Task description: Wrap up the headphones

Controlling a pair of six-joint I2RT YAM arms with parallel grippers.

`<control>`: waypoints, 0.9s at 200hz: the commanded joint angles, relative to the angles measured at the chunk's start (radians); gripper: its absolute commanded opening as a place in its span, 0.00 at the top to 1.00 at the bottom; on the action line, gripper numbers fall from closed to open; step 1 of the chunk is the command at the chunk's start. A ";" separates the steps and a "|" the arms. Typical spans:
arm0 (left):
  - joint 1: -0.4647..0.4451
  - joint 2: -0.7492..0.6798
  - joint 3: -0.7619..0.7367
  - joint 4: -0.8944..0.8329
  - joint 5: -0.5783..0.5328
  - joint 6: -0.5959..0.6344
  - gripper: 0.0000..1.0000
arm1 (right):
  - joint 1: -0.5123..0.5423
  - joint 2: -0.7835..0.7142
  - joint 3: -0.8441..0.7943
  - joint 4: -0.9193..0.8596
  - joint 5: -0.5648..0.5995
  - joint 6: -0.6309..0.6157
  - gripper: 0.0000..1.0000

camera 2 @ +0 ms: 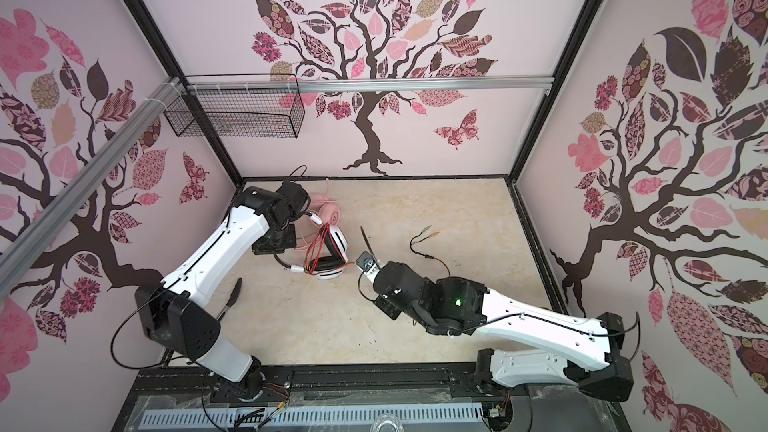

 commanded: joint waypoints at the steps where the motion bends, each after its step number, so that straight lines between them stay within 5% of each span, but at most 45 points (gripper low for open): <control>1: -0.007 -0.105 -0.087 0.107 0.087 0.034 1.00 | -0.022 0.019 0.067 0.032 -0.033 -0.077 1.00; 45: -0.040 -0.219 -0.173 0.128 0.190 0.060 1.00 | -0.092 0.136 0.150 0.090 -0.123 -0.140 1.00; 133: -0.074 -0.372 -0.228 0.150 0.383 0.118 1.00 | -0.411 0.315 0.205 0.279 -0.483 -0.132 1.00; 180: -0.206 -0.399 -0.211 0.166 0.407 0.110 1.00 | -0.470 0.379 0.186 0.365 -0.599 -0.099 1.00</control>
